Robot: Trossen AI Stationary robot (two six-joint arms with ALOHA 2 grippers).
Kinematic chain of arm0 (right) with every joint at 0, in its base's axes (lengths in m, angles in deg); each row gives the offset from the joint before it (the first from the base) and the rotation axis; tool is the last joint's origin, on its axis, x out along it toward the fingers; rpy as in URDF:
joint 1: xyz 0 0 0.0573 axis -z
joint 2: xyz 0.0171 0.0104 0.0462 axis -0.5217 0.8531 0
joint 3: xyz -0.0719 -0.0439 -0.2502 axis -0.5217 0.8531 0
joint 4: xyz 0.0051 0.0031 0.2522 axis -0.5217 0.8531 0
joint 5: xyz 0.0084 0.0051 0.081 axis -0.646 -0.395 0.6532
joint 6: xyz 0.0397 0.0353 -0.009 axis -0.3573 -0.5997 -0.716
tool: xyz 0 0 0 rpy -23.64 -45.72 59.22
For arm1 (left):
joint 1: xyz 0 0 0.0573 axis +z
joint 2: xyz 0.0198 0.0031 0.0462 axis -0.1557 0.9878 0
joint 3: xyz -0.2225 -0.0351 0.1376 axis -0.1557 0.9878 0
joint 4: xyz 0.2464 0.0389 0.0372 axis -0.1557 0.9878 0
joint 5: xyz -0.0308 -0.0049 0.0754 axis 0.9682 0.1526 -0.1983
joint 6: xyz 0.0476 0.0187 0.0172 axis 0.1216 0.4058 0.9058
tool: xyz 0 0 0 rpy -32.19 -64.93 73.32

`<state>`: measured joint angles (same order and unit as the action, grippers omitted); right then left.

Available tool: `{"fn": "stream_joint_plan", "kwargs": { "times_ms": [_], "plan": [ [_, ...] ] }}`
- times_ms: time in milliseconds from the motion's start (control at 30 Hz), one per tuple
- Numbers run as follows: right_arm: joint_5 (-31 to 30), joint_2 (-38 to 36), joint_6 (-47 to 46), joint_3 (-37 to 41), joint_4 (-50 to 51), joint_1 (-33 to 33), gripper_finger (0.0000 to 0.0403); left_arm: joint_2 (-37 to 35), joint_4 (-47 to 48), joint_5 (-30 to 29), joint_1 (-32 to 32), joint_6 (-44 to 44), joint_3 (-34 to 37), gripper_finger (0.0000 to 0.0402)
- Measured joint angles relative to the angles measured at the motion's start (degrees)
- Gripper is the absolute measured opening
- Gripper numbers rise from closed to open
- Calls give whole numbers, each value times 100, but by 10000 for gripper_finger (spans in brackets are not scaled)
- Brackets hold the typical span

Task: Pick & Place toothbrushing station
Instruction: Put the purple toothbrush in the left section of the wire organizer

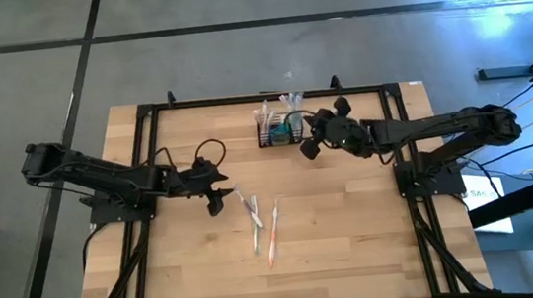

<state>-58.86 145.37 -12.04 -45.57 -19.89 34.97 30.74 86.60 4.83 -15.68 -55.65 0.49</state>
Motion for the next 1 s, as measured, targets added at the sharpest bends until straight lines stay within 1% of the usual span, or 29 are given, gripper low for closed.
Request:
{"fn": "stream_joint_plan", "kwargs": {
  "times_ms": [133,200,400,533,633,700,833,1000],
  "plan": [
    [-482,-29,-470,0,746,-190,8,160,-312,72,0,-939,0,221],
    [-609,-63,-793,0,1163,-285,8,265,-323,61,-5,-1204,0,221],
    [-1071,-98,-1668,0,2204,-676,8,665,-479,-31,-9,-1446,0,221],
    [-1314,-98,-2286,0,2717,-924,8,898,-938,167,-4,-1274,0,221],
    [-1369,-98,-2678,0,2955,-1063,9,1005,-1338,380,-4,-1277,0,221],
    [-1370,-98,-2854,0,3015,-1137,9,1039,-1443,474,-31,-1482,0,221],
    [-1326,-98,-2958,0,3025,-1254,9,1055,-1418,472,-198,-1906,0,221],
    [-1324,-98,-3104,0,3025,-1326,9,1055,-1520,337,-493,-2014,0,221]
  ]
}}
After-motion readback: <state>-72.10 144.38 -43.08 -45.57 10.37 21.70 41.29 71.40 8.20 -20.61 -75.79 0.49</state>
